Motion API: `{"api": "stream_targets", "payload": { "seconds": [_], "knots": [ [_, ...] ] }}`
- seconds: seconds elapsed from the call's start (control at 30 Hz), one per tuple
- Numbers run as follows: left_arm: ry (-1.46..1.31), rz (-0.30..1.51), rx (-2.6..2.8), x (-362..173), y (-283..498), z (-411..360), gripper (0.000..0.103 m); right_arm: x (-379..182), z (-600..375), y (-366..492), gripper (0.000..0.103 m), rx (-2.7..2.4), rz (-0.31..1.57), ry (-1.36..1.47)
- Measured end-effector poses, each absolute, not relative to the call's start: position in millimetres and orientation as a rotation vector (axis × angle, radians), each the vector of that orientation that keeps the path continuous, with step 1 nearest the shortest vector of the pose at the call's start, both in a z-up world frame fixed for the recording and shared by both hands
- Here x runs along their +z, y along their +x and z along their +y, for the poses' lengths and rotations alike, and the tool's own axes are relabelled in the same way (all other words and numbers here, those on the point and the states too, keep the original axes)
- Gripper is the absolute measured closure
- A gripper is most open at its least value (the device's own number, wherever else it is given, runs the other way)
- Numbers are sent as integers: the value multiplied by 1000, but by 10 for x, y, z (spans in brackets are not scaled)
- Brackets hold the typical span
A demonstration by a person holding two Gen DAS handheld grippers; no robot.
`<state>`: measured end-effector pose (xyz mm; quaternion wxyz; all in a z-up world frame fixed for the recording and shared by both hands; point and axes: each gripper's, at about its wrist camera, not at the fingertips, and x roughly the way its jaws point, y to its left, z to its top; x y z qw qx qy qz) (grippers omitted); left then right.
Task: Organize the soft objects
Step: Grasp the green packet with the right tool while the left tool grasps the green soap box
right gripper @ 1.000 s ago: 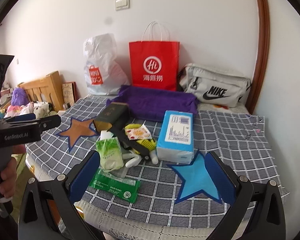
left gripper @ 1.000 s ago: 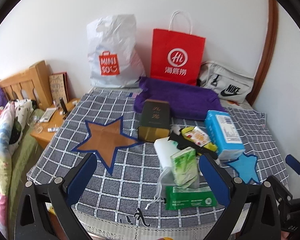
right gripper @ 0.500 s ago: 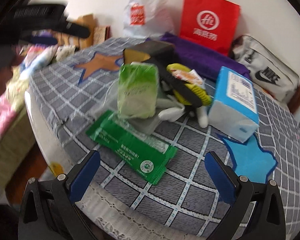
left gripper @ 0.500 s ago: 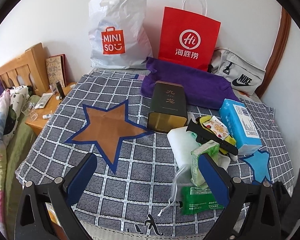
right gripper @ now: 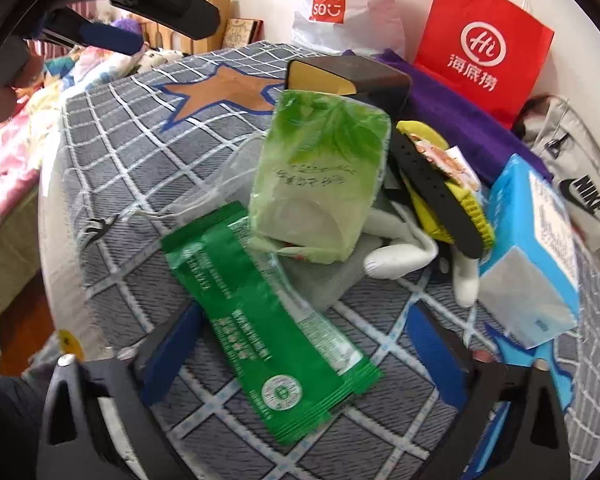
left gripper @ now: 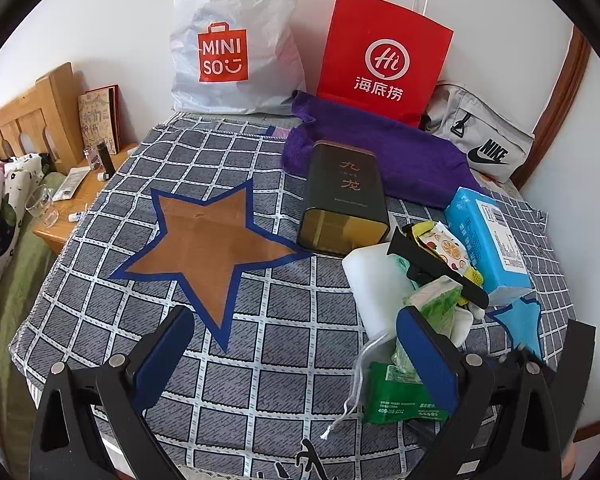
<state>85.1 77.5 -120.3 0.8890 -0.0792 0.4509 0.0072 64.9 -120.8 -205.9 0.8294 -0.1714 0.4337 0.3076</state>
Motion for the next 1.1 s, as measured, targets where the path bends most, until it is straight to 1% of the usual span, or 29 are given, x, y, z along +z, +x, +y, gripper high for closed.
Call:
{"api": "stream_targets", "payload": {
  "seconds": [0.03, 0.1, 0.17, 0.23, 0.37, 0.43, 0.57, 0.77, 0.9, 0.97, 1.07, 1.1],
  "knots": [
    [-167, 938, 13, -1211, 858, 784, 1, -2048, -1257, 639, 43, 658, 934, -322],
    [-177, 942, 8, -1228, 879, 789, 1, -2037, -1336, 627, 53, 634, 938, -276],
    [-180, 952, -4, -1259, 899, 763, 1, -2031, -1377, 598, 56, 622, 939, -263],
    [-175, 960, -15, -1288, 903, 732, 1, -2008, -1427, 567, 64, 619, 945, -245],
    [-170, 974, -33, -1325, 901, 678, 1, -1953, -1582, 500, 64, 607, 944, -197],
    [-169, 982, -44, -1341, 908, 642, 1, -1949, -1670, 477, 67, 591, 942, -188],
    [-161, 987, -86, -1349, 911, 516, 1, -1936, -1853, 481, 67, 536, 935, -165],
    [-153, 1002, -156, -1386, 965, 244, 1, -1892, -2224, 480, 67, 411, 865, -150],
    [-134, 1033, -183, -1469, 1044, 0, 1, -2016, -2389, 557, 67, 363, 898, -120],
    [-129, 1043, -190, -1502, 1073, -104, 1, -2044, -2418, 567, 66, 365, 902, -107],
    [-114, 1051, -197, -1556, 1120, -240, 1, -2086, -2415, 602, 61, 374, 903, -97],
    [-111, 1056, -194, -1573, 1138, -263, 1, -2103, -2413, 613, 58, 374, 902, -95]
  ]
}}
